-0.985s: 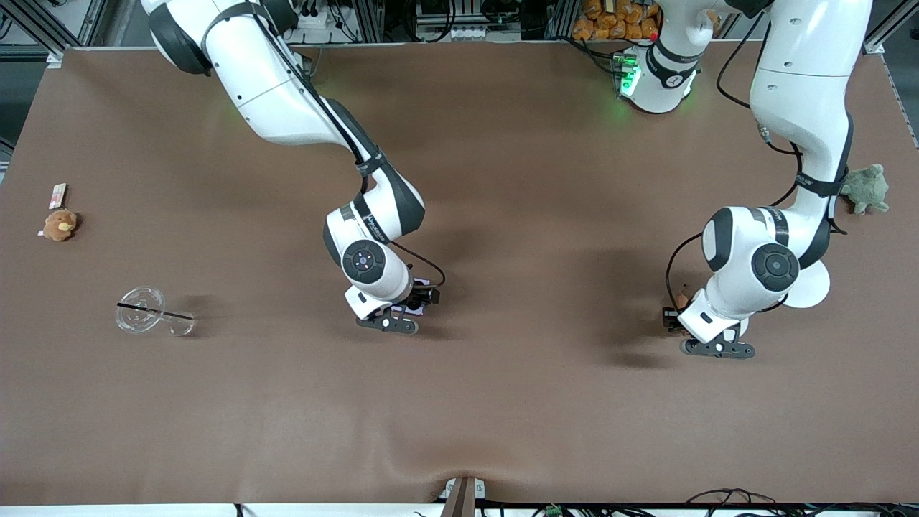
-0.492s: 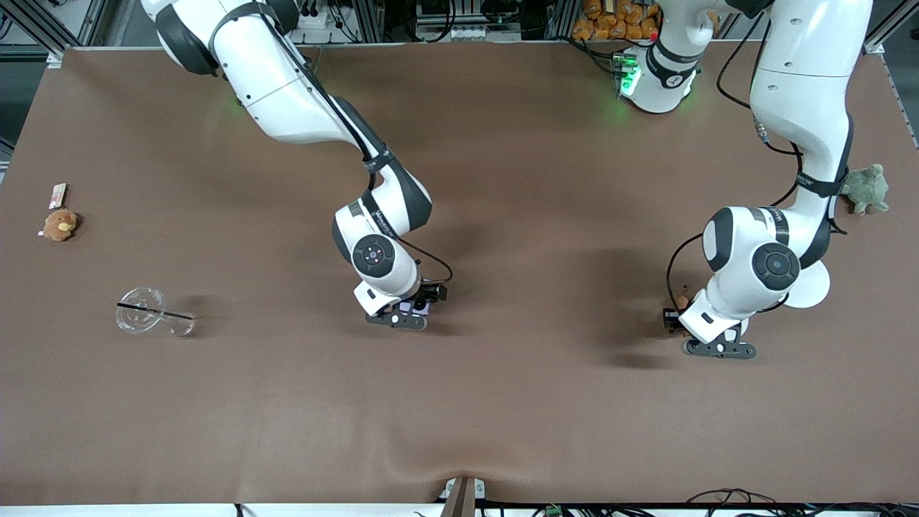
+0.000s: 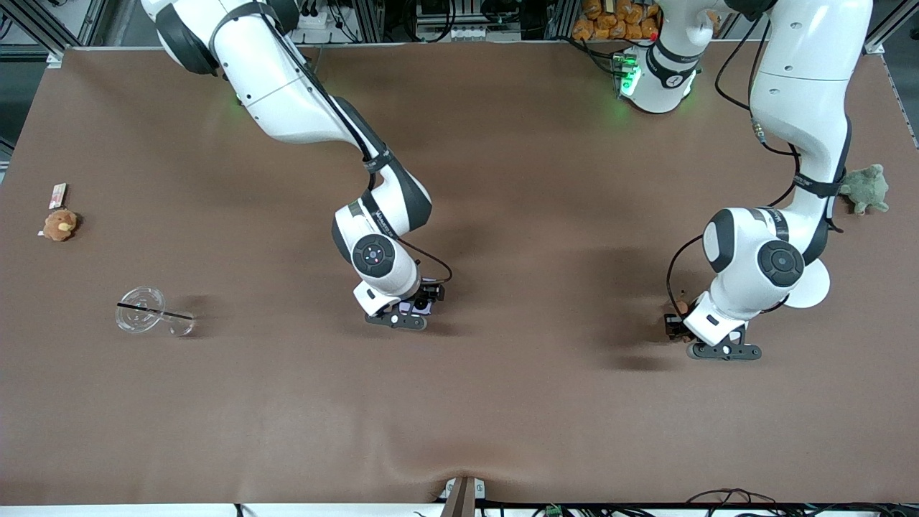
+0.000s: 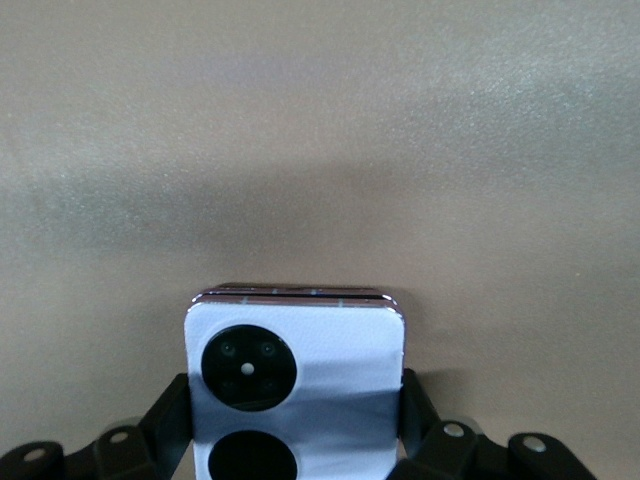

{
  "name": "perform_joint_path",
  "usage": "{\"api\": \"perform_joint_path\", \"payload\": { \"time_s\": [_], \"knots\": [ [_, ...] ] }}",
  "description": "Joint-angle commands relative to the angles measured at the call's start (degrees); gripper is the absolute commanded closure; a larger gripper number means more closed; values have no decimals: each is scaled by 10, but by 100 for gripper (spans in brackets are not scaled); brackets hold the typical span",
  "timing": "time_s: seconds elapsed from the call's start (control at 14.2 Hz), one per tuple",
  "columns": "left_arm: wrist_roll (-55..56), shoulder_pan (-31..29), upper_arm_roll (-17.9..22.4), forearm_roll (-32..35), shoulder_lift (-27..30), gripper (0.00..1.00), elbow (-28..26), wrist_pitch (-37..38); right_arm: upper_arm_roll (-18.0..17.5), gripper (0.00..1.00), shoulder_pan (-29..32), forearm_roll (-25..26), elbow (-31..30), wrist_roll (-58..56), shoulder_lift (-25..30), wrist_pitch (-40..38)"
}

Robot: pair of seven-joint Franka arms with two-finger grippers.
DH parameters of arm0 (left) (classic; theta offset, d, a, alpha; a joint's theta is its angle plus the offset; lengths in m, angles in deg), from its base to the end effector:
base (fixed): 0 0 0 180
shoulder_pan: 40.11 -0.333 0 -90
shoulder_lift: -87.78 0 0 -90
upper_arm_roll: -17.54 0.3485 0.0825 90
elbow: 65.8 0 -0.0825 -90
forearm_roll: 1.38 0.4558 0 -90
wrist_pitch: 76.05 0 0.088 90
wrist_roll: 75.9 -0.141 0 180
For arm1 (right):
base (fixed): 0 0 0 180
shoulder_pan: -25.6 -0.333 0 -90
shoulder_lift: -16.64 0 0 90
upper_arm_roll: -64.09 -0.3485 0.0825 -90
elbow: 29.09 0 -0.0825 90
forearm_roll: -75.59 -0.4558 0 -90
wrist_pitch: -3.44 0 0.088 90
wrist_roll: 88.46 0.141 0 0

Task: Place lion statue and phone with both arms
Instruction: 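Release the lion with the left gripper while the right gripper carries the phone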

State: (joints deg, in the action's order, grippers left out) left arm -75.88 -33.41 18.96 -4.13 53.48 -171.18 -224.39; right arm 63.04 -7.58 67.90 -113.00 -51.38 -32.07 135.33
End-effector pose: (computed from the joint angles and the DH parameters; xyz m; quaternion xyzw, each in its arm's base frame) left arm 0.7275 -0.0678 0.1542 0.9967 -0.0290 0.0752 0.0108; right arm 0.6541 0.4502 0.1114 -0.9957 0.0729 0.0382 0.0422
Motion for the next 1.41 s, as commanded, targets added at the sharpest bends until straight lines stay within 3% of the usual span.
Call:
{"api": "perform_joint_path", "payload": {
  "time_s": [0.0, 0.21, 0.7, 1.06, 1.34],
  "knots": [
    [2, -5, -9, -14, -6, 0, -10, -19, 4, 79, 6, 0, -5, -2, 1, 6],
    [1, -3, -9, -14, 5, 0, -15, -14, 4, 79, 43, 0, 0, -30, 38, -39],
    [3, 3, -12, -14, 64, 0, 10, 63, 4, 78, 185, -1, 0, -240, 142, -187],
    [2, 4, -19, -6, 75, 0, 130, 232, 5, 78, 285, 6, -16, -374, 139, -211],
    [3, 2, -18, 2, 92, 0, 207, 345, 5, 78, 317, 81, -24, -380, 113, -205]
  ]
}}
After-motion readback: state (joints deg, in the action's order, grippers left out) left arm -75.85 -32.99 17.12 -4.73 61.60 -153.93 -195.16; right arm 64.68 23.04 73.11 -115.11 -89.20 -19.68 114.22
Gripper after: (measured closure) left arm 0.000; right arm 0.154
